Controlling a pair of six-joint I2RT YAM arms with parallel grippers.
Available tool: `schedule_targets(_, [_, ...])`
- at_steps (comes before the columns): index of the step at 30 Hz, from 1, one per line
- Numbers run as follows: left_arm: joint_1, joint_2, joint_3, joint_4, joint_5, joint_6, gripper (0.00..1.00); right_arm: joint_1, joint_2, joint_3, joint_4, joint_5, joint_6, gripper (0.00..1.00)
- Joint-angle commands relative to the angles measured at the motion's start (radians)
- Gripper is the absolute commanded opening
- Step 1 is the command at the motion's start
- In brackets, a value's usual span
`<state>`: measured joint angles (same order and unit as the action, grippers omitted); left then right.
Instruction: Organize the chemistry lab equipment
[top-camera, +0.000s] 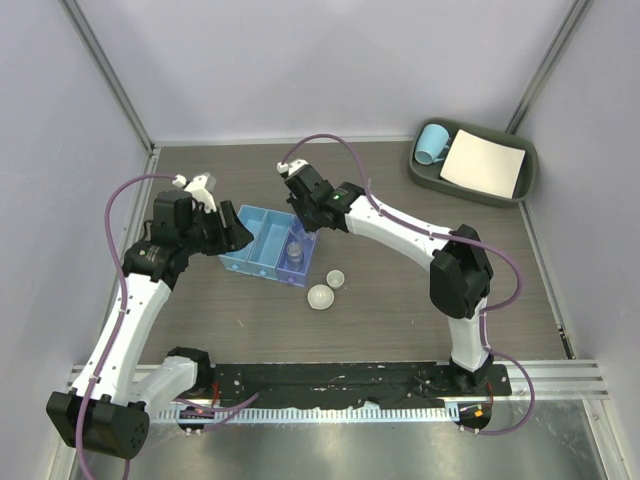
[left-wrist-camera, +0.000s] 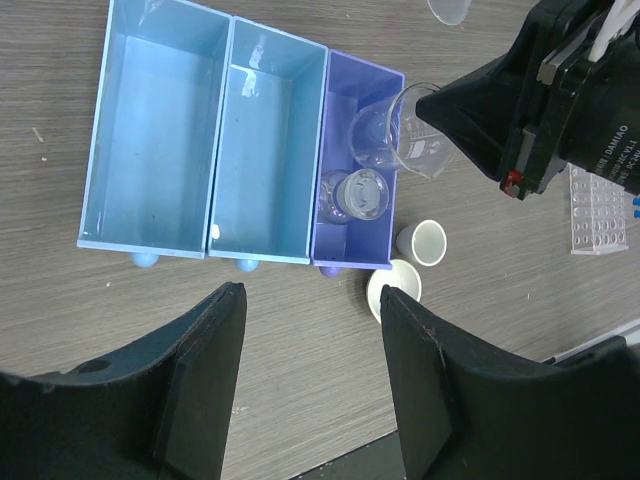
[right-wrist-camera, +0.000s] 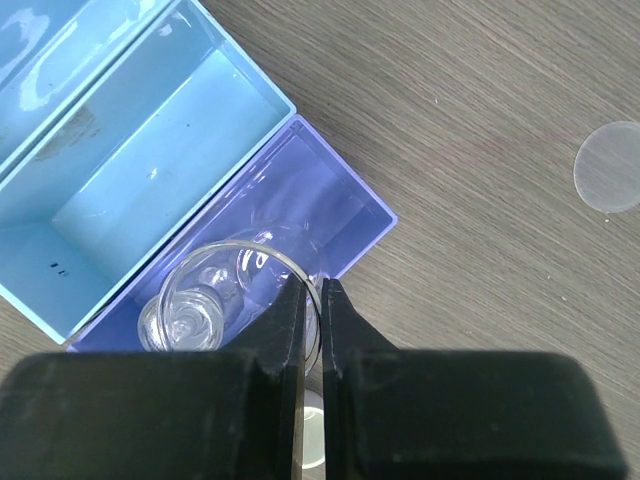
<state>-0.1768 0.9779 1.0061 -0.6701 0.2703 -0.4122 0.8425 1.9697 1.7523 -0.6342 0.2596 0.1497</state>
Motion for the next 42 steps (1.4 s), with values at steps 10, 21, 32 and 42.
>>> schedule_targets(10, [-0.004,-0.005,-0.001,0.029,0.014,0.009,0.6,0.0,0.076,0.001,0.116,0.041,0.03,0.01])
schedule_targets(21, [-0.004,-0.008,-0.001,0.027,0.017,0.009,0.6,-0.003,0.129,-0.033,0.159,0.062,0.06,0.01])
schedule_targets(32, [-0.003,-0.004,-0.003,0.029,0.023,0.009,0.6,-0.011,0.136,-0.083,0.215,0.119,0.128,0.24])
schedule_targets(42, [-0.004,0.004,-0.003,0.029,0.029,0.009,0.6,-0.011,0.061,-0.085,0.212,0.15,0.139,0.45])
